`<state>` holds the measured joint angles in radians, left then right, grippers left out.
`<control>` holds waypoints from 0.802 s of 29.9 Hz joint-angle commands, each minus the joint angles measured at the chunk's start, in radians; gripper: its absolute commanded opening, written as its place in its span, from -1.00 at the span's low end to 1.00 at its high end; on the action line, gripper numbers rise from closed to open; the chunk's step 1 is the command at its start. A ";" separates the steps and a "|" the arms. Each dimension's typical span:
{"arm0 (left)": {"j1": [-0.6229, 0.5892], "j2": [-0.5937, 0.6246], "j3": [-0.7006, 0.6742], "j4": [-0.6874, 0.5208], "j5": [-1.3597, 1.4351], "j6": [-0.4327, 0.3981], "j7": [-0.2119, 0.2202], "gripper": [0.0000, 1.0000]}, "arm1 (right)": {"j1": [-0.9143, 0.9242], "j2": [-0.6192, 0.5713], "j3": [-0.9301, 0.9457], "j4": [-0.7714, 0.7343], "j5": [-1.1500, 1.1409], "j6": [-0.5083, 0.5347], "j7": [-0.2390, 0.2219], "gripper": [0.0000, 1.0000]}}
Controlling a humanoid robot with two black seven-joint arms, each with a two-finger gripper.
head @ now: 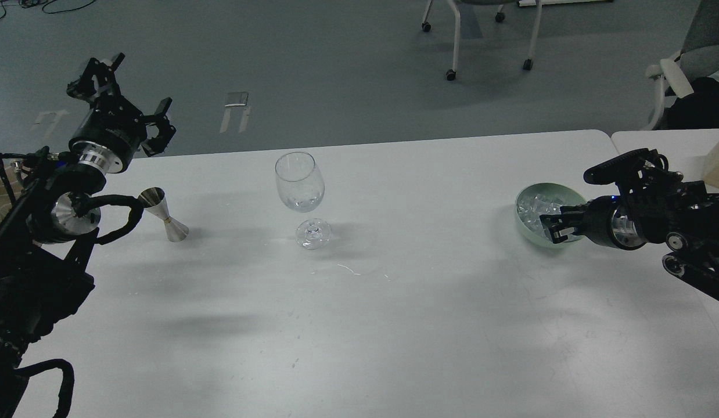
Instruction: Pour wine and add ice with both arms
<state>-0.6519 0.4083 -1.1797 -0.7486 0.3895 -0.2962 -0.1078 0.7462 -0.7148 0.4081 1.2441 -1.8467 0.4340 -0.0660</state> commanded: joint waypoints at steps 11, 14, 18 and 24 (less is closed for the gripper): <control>0.005 0.000 0.000 0.018 0.000 -0.001 -0.003 0.97 | -0.007 0.003 -0.012 -0.008 -0.017 0.000 0.000 -0.45; 0.005 0.001 0.002 0.021 0.000 -0.001 -0.003 0.96 | 0.004 0.000 -0.035 -0.008 -0.017 0.000 0.000 -0.63; 0.005 0.003 0.002 0.043 0.002 -0.001 -0.003 0.97 | 0.007 -0.002 -0.037 -0.008 -0.017 0.000 0.002 -0.77; 0.005 0.004 0.002 0.044 0.002 -0.003 -0.003 0.97 | 0.012 -0.002 -0.034 -0.005 -0.016 0.000 0.005 -0.82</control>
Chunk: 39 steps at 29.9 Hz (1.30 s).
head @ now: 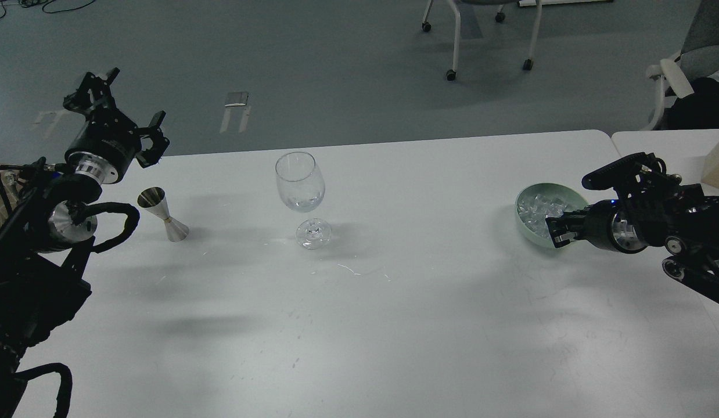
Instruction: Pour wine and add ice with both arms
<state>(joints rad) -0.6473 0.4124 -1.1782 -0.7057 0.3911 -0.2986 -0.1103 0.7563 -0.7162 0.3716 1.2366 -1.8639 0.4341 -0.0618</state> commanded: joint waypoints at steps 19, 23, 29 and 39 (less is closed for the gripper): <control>0.000 0.002 0.002 0.000 0.000 -0.007 0.001 0.97 | 0.046 -0.077 0.137 0.135 0.006 -0.008 0.000 -0.95; -0.002 -0.001 0.000 0.000 0.000 -0.004 0.001 0.97 | 0.058 -0.068 0.194 0.178 0.006 -0.008 0.000 -0.83; -0.005 0.002 0.000 -0.001 0.002 -0.002 0.001 0.97 | 0.150 0.003 0.201 0.225 0.005 -0.006 -0.006 -0.84; -0.002 0.006 0.000 -0.001 0.000 -0.004 0.001 0.97 | 0.247 0.312 0.191 0.163 0.000 -0.002 -0.036 -0.87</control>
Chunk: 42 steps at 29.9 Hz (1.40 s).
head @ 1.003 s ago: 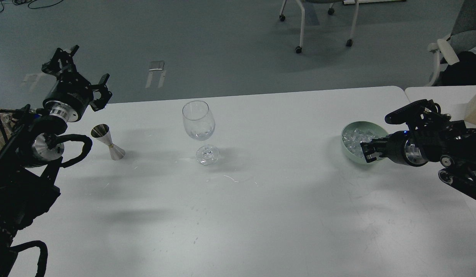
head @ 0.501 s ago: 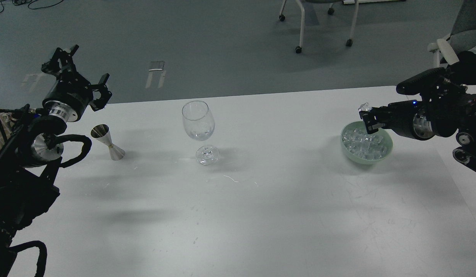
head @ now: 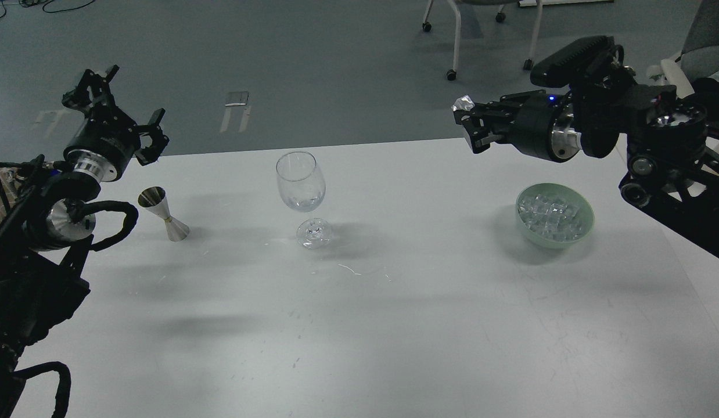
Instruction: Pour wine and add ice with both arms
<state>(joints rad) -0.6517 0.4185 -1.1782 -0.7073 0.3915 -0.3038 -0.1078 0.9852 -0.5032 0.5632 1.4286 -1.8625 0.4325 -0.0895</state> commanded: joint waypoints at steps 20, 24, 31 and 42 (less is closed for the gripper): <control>0.004 0.010 -0.001 0.000 -0.002 -0.005 -0.003 0.96 | 0.118 0.481 -0.054 -0.253 -0.021 -0.001 -0.036 -0.91; 0.004 0.011 -0.001 0.002 -0.002 -0.005 -0.003 0.97 | 0.119 0.503 -0.054 -0.299 -0.034 -0.004 -0.036 -0.91; 0.006 0.017 -0.001 0.002 -0.003 -0.006 -0.003 0.97 | 0.119 0.503 -0.055 -0.361 -0.034 -0.006 -0.035 -0.91; 0.006 0.019 -0.004 0.002 -0.003 -0.008 -0.003 0.96 | 0.135 0.503 -0.097 -0.384 -0.035 -0.029 -0.030 -0.91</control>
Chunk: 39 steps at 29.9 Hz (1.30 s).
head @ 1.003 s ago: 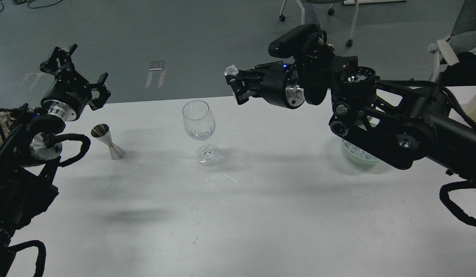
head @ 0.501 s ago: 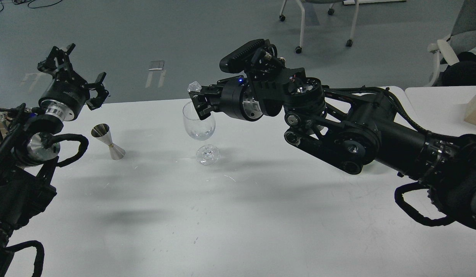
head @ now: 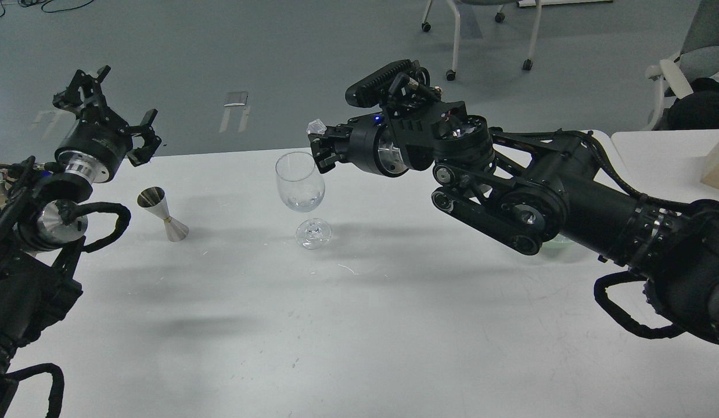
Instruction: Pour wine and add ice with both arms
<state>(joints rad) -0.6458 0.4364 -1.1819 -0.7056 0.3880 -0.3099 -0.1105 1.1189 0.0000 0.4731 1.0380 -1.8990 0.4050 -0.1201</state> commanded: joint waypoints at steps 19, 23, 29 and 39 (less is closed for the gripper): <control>0.009 0.007 -0.007 0.000 0.000 -0.005 -0.011 0.96 | -0.002 0.000 -0.005 0.070 0.011 -0.002 0.016 -0.89; 0.009 0.008 -0.007 0.000 0.000 -0.005 -0.011 0.96 | -0.005 0.000 -0.005 0.070 0.009 -0.002 0.016 -0.88; 0.009 0.007 -0.007 0.000 0.000 -0.005 -0.011 0.97 | -0.008 0.000 -0.005 0.066 0.008 -0.003 0.016 -0.25; 0.009 0.007 -0.008 0.000 0.000 -0.005 -0.011 0.97 | -0.007 0.000 -0.005 0.066 0.008 -0.003 0.016 -0.07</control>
<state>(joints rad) -0.6366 0.4437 -1.1904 -0.7052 0.3880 -0.3144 -0.1212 1.1107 0.0000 0.4679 1.1032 -1.8914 0.4018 -0.1044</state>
